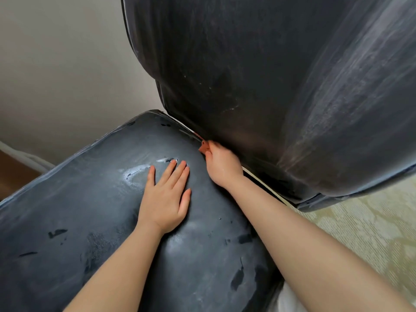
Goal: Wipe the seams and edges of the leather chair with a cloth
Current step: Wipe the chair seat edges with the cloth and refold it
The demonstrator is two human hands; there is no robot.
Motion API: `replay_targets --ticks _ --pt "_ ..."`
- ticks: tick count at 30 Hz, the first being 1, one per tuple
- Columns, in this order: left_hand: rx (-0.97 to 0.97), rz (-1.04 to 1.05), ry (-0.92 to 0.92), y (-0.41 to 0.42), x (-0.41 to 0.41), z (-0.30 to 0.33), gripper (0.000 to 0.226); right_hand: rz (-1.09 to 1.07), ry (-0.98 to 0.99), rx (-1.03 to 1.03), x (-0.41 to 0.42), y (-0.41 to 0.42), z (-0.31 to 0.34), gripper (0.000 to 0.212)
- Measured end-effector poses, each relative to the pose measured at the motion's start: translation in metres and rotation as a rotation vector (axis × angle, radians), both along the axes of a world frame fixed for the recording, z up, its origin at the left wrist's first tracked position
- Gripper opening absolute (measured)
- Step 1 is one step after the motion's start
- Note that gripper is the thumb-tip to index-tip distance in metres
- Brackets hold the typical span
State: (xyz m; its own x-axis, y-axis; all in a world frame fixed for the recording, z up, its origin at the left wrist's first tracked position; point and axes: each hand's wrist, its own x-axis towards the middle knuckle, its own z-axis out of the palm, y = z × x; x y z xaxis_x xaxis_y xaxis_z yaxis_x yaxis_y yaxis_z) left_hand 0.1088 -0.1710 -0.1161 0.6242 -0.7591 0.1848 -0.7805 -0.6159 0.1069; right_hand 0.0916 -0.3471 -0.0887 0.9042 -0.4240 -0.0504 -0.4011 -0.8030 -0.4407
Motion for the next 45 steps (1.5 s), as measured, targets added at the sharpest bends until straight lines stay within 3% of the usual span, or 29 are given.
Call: replay_targets --ticks 7,12,18,23,28,35,39,45 --pt "-0.035 0.010 0.002 0.000 0.000 -0.001 0.054 0.200 -0.093 -0.125 -0.017 0.007 -0.001 0.041" --pt "-0.061 0.014 -0.005 0.000 0.000 -0.002 0.053 0.006 -0.027 0.044 0.019 0.004 0.001 0.037" --pt "-0.102 0.019 -0.010 -0.001 0.000 -0.002 0.052 0.180 -0.086 0.000 0.008 0.010 0.004 0.036" --pt "-0.112 0.031 0.005 -0.001 -0.001 0.000 0.054 0.034 -0.053 0.145 0.037 0.002 0.001 0.036" --pt "-0.143 0.309 0.028 0.014 0.005 0.026 0.060 0.051 -0.035 0.063 0.026 0.008 0.002 0.042" --pt "0.129 0.390 0.132 0.051 0.030 0.013 0.065 -0.020 0.025 0.077 0.050 0.006 0.004 0.037" --pt "0.142 0.389 0.109 0.049 0.030 0.009 0.062 -0.018 0.007 0.032 0.058 0.011 0.001 0.033" --pt "0.111 0.375 0.099 0.049 0.030 0.006 0.057 0.213 -0.195 -0.085 0.032 0.029 -0.006 0.042"
